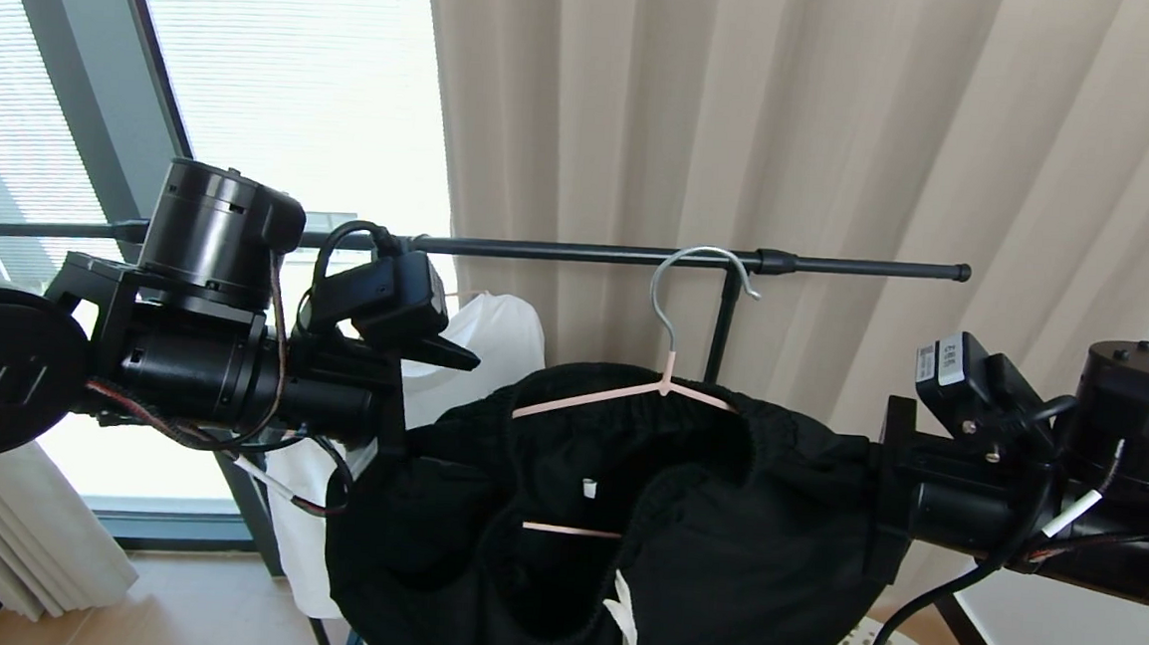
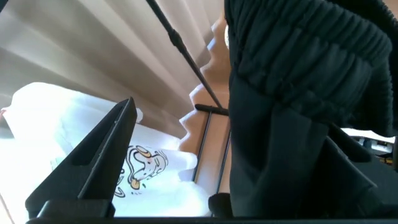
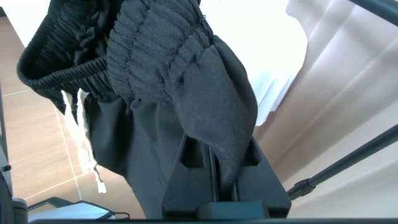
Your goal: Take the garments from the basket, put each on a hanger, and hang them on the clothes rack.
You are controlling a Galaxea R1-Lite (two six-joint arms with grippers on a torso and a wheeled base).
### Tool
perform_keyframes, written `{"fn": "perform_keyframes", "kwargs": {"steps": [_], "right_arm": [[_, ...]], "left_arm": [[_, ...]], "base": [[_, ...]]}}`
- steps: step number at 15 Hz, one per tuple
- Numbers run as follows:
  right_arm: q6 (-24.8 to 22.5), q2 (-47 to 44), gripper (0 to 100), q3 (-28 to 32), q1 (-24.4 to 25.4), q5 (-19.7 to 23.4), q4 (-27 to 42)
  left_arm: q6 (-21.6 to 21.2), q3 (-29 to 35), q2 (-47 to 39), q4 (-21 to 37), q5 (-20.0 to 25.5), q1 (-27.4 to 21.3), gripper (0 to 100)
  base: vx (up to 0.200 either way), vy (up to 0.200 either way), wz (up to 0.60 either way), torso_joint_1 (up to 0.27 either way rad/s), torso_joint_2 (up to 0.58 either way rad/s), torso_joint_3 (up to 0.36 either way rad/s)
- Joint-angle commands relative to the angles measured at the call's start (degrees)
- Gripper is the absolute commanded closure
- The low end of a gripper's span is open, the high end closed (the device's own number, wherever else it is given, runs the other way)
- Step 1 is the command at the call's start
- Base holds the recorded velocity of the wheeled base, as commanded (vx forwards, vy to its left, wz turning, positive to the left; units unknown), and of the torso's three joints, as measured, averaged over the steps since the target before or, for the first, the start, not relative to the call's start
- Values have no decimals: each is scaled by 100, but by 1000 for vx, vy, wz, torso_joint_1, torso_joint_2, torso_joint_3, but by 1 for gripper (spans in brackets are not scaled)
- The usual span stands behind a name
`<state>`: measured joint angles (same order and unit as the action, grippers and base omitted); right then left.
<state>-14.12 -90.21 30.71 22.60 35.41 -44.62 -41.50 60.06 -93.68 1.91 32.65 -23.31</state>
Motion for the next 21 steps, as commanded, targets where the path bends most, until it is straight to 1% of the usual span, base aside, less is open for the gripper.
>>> {"fn": "perform_keyframes", "kwargs": {"steps": [1,2,8,12,13,15,16,21], "right_arm": [[-3,12,100,-3,16,45,-3],[-3,12,100,-3,16,71,-3],[5,30,100,5,43,89,-56],[14,21,100,-21,43,115,-170],[14,21,100,-21,51,124,-170],[14,21,100,-21,51,150,-170],[32,3,100,-12,148,141,-188],[32,-32,100,-56,139,141,-284]], "left_arm": [[151,14,-36,-7,5,-174,0],[203,-3,-45,-7,14,-253,0],[203,-153,-176,-7,5,-605,0],[203,-153,-185,-7,-4,-622,0],[203,-153,-194,-7,-4,-622,100],[203,-153,-194,-7,-4,-631,100],[203,-153,-194,-7,-4,-640,100],[212,-153,-124,-16,-4,-631,100]], "base": [[0,0,0,0,0,0],[0,0,0,0,0,0],[0,0,0,0,0,0],[0,0,0,0,0,0],[0,0,0,0,0,0],[0,0,0,0,0,0],[0,0,0,0,0,0],[0,0,0,0,0,0]]}}
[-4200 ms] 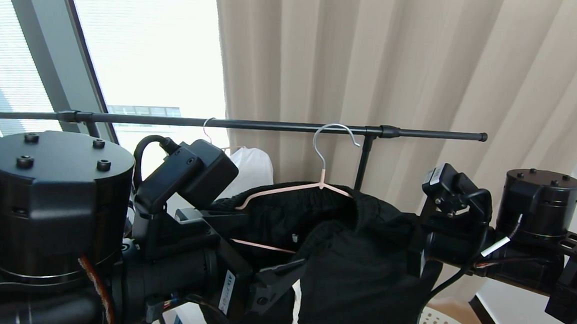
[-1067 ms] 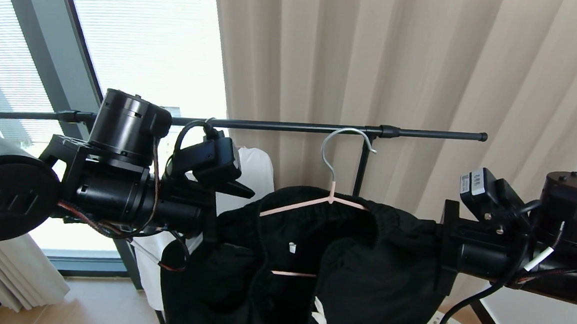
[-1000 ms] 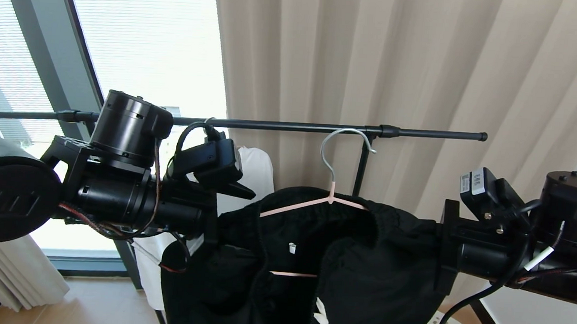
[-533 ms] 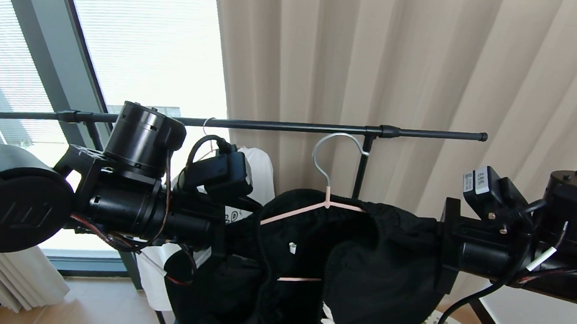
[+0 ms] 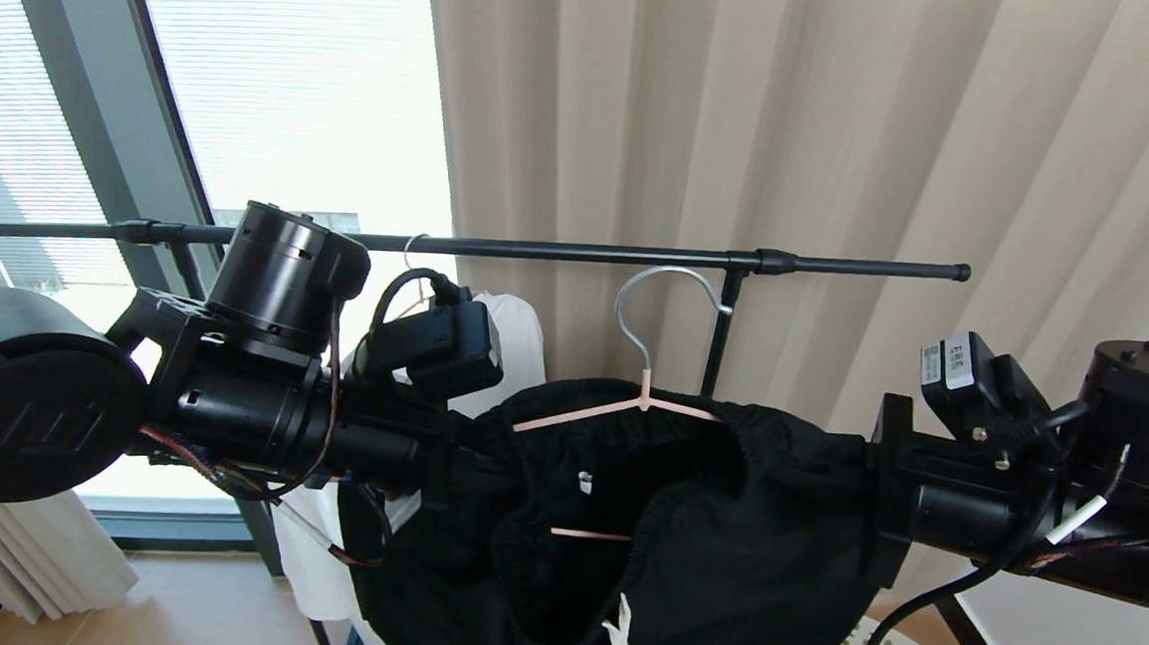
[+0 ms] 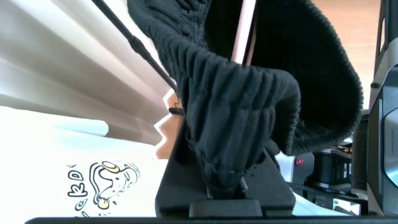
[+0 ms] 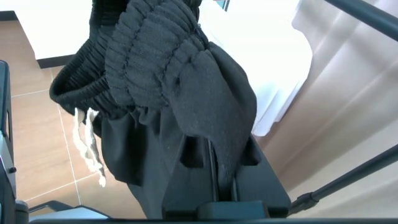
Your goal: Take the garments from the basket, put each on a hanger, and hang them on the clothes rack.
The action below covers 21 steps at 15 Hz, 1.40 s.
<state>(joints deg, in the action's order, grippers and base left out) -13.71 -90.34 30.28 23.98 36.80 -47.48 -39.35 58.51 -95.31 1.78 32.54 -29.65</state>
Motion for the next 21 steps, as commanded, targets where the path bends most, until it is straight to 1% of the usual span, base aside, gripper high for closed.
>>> {"fn": "perform_keyframes", "kwargs": {"steps": [1,3,4,6,8,12,13,16,18,19,21], "right_arm": [[-8,-36,100,-5,2,2,2],[-8,-62,100,-22,2,2,2],[-8,-53,0,-13,2,2,11],[-8,-53,0,-31,-60,11,11],[-26,-36,0,-13,-236,11,2],[-79,8,0,-40,-306,46,2],[-140,-1,0,-49,-306,46,2],[-228,-1,0,-93,-315,46,2],[-404,-36,0,-163,-306,55,2],[-509,-53,0,-172,-306,55,11],[-553,-53,0,-207,-306,55,11]], "left_arm": [[-2,2,82,-2,7,12,100],[-2,2,118,-2,7,29,100],[-2,2,126,-2,7,38,100],[6,2,197,-2,7,64,100],[6,2,249,-2,7,143,100],[6,-42,328,-2,7,249,100],[6,-42,337,-11,7,346,100],[6,-42,364,-11,7,425,100],[24,-33,425,-11,7,495,100],[138,-42,460,-125,7,495,100],[314,-86,478,-301,7,495,100]], "base": [[0,0,0,0,0,0],[0,0,0,0,0,0],[0,0,0,0,0,0],[0,0,0,0,0,0],[0,0,0,0,0,0],[0,0,0,0,0,0],[0,0,0,0,0,0],[0,0,0,0,0,0],[0,0,0,0,0,0],[0,0,0,0,0,0],[0,0,0,0,0,0]]}}
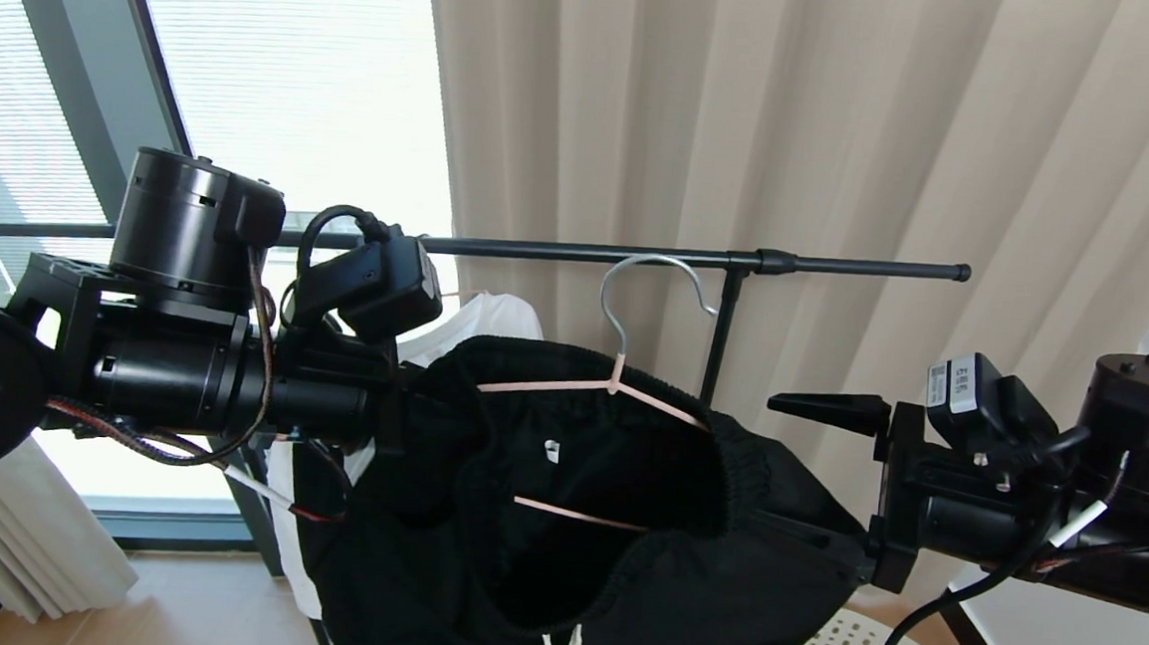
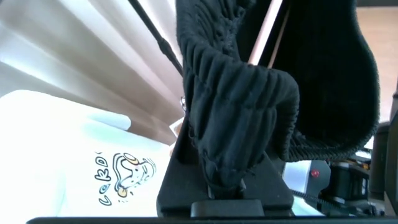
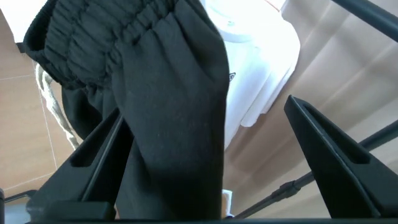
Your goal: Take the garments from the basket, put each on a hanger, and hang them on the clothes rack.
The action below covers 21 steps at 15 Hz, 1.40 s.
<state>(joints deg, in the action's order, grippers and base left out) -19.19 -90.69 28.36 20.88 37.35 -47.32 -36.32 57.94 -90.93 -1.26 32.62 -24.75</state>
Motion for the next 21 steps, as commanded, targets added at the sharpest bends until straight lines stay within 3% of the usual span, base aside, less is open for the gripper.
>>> {"fn": "perform_keyframes", "kwargs": {"steps": [1,3,6,10,14,16,21], "right_arm": [[-6,-19,0,-23,4,0,-5],[3,42,0,-32,-32,440,-5],[12,77,0,-23,-137,571,-14],[20,60,0,3,-410,1275,-5],[-41,-37,0,-32,-497,1345,-14],[-437,-406,0,30,-761,1371,-14],[-481,-599,0,126,-1025,1705,-14]], "left_arm": [[37,-29,40,-50,-1,14,100],[37,-37,31,-77,-1,102,100],[72,-37,40,-77,-1,190,100],[81,-37,137,-77,16,321,100],[221,15,242,-164,25,392,100],[380,-11,286,-358,25,400,100],[617,-20,304,-367,34,524,100]], "base": [[0,0,0,0,0,0],[0,0,0,0,0,0],[0,0,0,0,0,0],[0,0,0,0,0,0],[0,0,0,0,0,0],[0,0,0,0,0,0],[0,0,0,0,0,0]]}}
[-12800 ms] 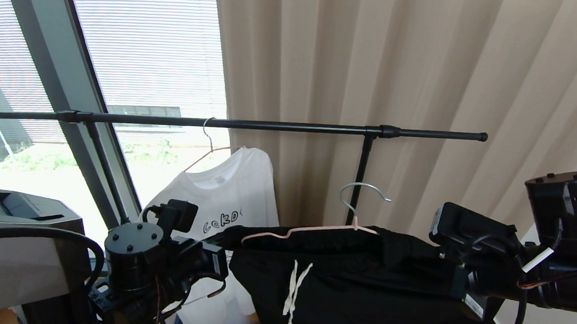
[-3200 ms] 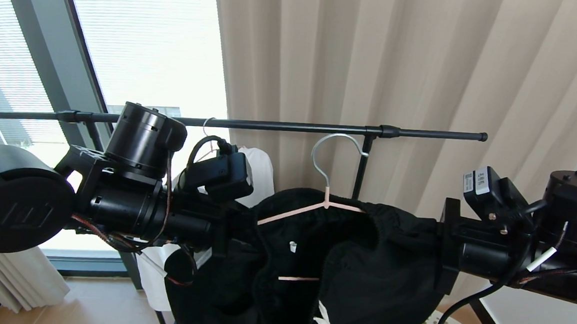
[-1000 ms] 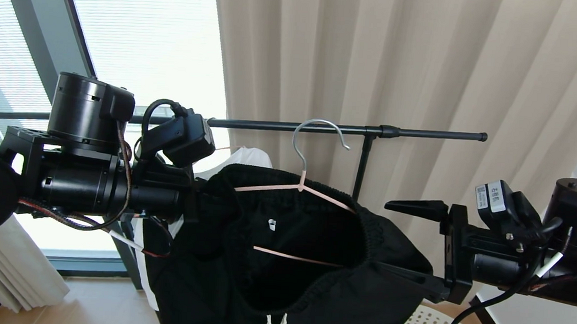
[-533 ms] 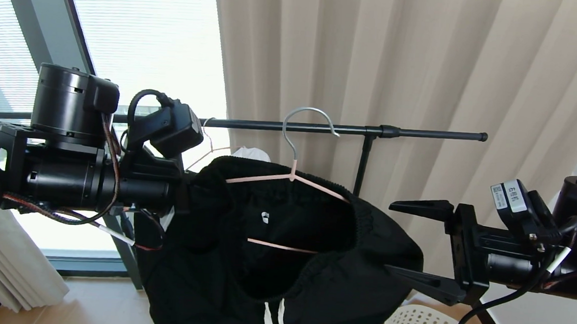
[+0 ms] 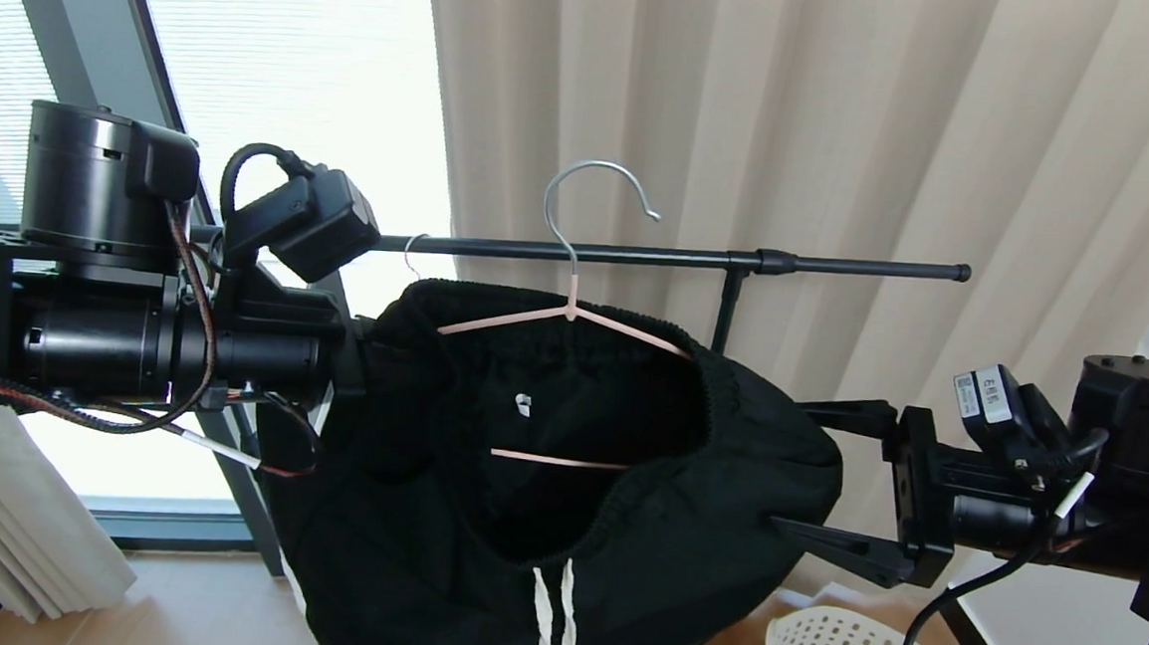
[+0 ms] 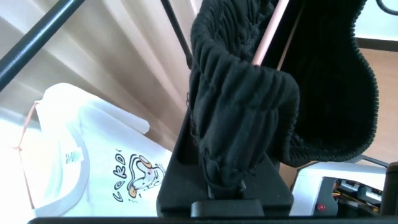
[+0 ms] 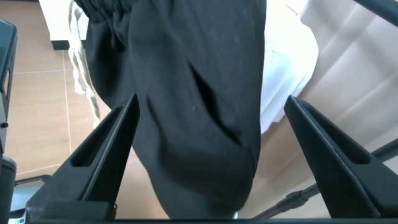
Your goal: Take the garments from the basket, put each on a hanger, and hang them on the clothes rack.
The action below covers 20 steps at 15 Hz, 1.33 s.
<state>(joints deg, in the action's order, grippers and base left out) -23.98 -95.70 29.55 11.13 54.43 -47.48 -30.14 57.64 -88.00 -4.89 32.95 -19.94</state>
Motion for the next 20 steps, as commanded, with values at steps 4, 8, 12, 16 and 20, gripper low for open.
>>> {"fn": "perform_keyframes", "kwargs": {"steps": [4,8,12,16,20], "right_arm": [[-160,-318,0,24,-129,6,2],[-476,-634,0,60,-129,-3,11],[-573,-977,0,148,-243,-20,2],[-757,-1355,0,244,-331,-38,2],[-740,-1478,0,367,-331,-143,20]], "left_arm": [[8,11,64,-3,10,105,100],[245,2,196,-3,10,157,100],[280,-86,293,-3,36,263,100],[342,-104,442,-3,80,281,100],[465,-183,521,-3,80,281,100]], "base": [[0,0,0,0,0,0],[0,0,0,0,0,0],[0,0,0,0,0,0],[0,0,0,0,0,0],[0,0,0,0,0,0]]}}
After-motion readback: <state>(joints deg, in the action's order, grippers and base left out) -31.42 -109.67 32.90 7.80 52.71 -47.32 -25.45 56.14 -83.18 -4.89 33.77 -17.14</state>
